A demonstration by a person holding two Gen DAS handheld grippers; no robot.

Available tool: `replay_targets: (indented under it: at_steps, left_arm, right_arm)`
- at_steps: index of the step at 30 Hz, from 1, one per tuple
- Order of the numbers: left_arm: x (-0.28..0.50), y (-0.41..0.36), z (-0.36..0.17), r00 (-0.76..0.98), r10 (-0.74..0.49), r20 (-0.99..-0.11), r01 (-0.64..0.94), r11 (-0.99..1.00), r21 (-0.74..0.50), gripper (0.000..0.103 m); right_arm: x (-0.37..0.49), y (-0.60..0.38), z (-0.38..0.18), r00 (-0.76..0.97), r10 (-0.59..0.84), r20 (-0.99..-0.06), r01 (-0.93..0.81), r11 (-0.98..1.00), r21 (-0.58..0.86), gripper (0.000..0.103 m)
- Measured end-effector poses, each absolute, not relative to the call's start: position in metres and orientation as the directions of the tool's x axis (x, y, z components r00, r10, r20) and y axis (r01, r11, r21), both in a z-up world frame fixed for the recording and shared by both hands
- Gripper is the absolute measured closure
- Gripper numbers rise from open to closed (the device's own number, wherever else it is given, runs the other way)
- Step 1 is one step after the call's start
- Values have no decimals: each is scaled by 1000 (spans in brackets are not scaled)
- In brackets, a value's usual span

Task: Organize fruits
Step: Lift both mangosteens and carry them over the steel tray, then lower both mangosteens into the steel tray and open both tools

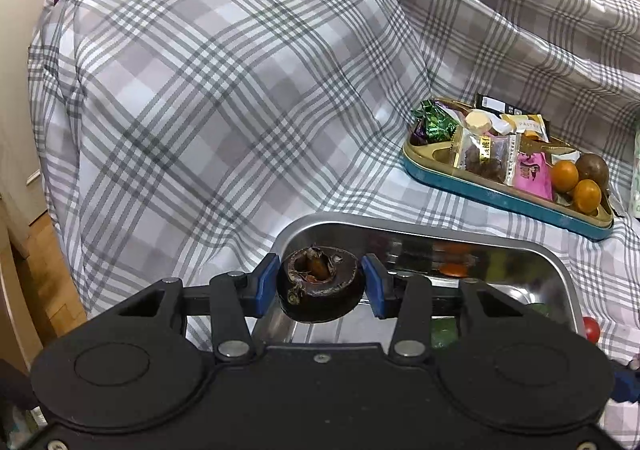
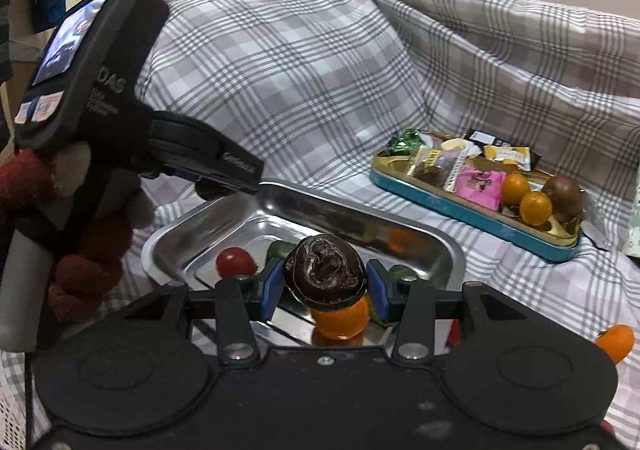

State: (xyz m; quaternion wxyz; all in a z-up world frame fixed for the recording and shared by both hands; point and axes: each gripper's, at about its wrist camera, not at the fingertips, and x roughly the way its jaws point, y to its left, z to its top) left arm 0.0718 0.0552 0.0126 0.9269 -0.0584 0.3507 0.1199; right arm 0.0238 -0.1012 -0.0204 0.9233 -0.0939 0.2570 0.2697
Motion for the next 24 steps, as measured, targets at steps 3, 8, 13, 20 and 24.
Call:
replay_targets:
  at_steps: [3,8,13,20,24]
  left_arm:
    - [72,55,13,727,169,-665,-254,967,-32,51]
    - [72,52,13,726,192,-660,-258,966,-3,51]
    - [74,53,12,712,184,-678,-246,969,5,51]
    - [74,59,10,693,164,-702,-254,967,-26,51]
    - [73,58,10,693,162,-702,-251,968,-25,51]
  right_arm:
    - [23,-97,-23,711,457,-535,-558,829,-34,57]
    - [25,-90,-29,699,454,-552,-562,827,-32,57]
    - [28,-88,-28,702,452,-550,-553,833,-21,57]
    - [38,-94,-26,724,425,-543,-508,861,-2,57]
    - [50,-102,-24,745,392,-540,-452,892,24,57]
